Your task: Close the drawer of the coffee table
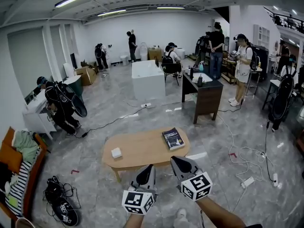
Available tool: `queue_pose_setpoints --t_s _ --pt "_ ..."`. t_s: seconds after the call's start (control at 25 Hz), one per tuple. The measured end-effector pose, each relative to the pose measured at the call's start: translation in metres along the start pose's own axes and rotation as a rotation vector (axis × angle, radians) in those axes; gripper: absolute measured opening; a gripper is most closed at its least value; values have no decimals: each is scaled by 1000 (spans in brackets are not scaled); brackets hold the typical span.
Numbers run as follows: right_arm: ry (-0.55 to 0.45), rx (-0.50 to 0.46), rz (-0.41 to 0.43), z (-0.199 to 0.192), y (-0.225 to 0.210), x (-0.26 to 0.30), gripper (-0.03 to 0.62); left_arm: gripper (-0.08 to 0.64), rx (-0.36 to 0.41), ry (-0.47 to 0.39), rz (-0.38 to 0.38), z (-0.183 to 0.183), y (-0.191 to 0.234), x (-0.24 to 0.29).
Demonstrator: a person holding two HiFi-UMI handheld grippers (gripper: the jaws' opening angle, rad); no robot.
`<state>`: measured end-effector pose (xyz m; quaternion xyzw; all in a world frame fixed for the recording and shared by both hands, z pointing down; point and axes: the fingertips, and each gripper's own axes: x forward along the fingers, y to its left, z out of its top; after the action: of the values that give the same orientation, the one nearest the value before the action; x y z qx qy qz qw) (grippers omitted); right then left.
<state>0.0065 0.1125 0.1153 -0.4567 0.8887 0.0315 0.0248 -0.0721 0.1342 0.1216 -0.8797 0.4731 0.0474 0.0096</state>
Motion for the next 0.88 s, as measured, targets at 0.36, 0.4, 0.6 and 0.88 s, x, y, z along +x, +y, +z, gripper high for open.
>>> queue_pose_setpoints --t_s 0.36,0.4,0.6,0.88 --pt "-21 -16 -2 16 18 -18 12 3 6 -17 -37 13 -16 -16" --pt "-25 -15 -2 17 17 -19 12 2 6 -17 -38 13 -18 -15" --pt "-39 -13 16 26 12 -22 12 3 3 -15 -35 17 -23 -7" --pt "-56 -26 31 44 0 -28 12 3 2 -17 -30 27 -34 2"
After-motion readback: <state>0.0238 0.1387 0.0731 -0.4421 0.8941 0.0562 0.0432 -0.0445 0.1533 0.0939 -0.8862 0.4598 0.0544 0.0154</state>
